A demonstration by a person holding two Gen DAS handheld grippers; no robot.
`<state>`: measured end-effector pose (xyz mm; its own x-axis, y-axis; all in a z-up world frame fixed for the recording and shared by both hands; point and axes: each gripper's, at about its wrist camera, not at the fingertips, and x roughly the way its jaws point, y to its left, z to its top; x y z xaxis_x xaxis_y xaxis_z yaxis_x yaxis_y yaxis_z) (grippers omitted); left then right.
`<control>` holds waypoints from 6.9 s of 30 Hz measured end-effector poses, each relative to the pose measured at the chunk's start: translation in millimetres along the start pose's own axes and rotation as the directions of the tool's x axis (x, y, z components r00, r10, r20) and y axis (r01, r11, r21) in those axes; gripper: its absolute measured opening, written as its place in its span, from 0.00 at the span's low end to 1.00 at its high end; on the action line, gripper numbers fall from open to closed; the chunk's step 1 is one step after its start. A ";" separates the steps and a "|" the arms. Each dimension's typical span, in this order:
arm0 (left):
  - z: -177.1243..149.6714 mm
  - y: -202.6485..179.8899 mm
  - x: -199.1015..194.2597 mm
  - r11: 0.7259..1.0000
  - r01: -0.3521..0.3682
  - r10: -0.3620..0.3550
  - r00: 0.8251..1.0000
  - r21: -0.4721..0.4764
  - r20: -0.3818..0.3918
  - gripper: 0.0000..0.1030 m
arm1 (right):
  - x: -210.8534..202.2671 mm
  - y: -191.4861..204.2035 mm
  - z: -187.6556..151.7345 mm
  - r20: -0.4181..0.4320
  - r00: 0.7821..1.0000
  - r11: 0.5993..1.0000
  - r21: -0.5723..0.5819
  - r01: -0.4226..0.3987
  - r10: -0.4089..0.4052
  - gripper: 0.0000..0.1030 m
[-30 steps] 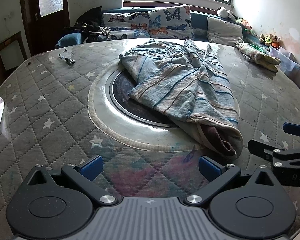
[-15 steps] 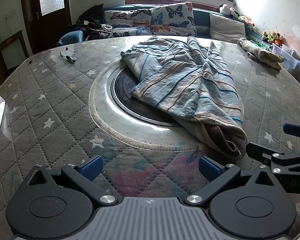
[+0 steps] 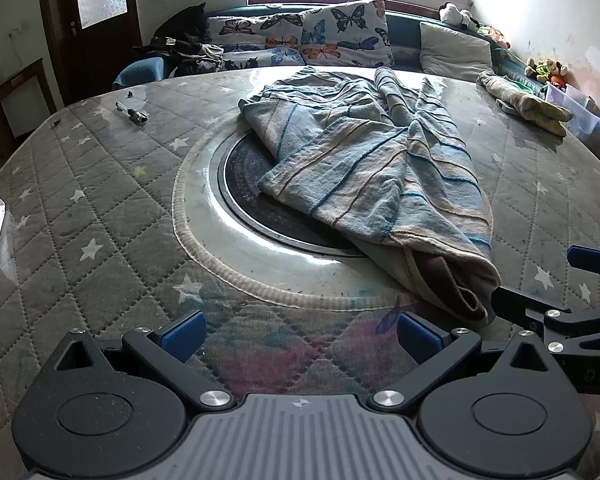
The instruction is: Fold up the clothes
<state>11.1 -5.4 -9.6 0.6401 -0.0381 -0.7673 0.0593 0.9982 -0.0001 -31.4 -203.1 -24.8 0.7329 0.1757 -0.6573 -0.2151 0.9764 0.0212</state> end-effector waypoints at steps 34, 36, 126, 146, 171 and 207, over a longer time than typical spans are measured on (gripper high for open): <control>15.4 39.1 18.1 0.996 -0.052 0.052 0.999 -0.076 -0.005 1.00 | 42.4 42.3 58.5 -0.008 0.994 0.978 -0.178 -0.105 0.105 0.79; 14.4 46.4 17.0 0.994 -0.055 0.055 0.998 -0.092 -0.003 1.00 | 48.7 46.4 62.6 -0.016 0.994 0.975 -0.191 -0.112 0.111 0.75; 114.3 -23.2 61.6 0.973 0.195 -0.216 0.959 0.125 0.183 0.08 | 43.4 -116.5 51.4 0.125 0.985 0.963 0.255 0.081 -0.116 0.02; 21.9 71.8 -39.7 0.988 0.123 -0.098 0.969 -0.098 0.228 0.06 | -44.0 -129.6 -16.8 0.155 0.959 0.926 0.334 0.175 -0.238 0.02; -17.9 73.4 -86.4 0.993 0.115 -0.116 0.973 0.017 0.199 0.62 | -81.9 -130.5 -43.2 0.065 0.974 0.944 0.269 0.192 -0.217 0.11; 23.3 103.2 -29.2 0.991 -0.034 0.066 0.963 -0.126 0.260 0.03 | 29.2 -84.6 -4.0 0.011 0.999 0.991 0.131 0.034 -0.036 0.51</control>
<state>16.4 97.6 27.7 0.8198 0.0171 -0.5724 -0.0591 0.9967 -0.0548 5.6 -281.1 -48.8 0.7469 0.1419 -0.6496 -0.1035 0.9899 0.0972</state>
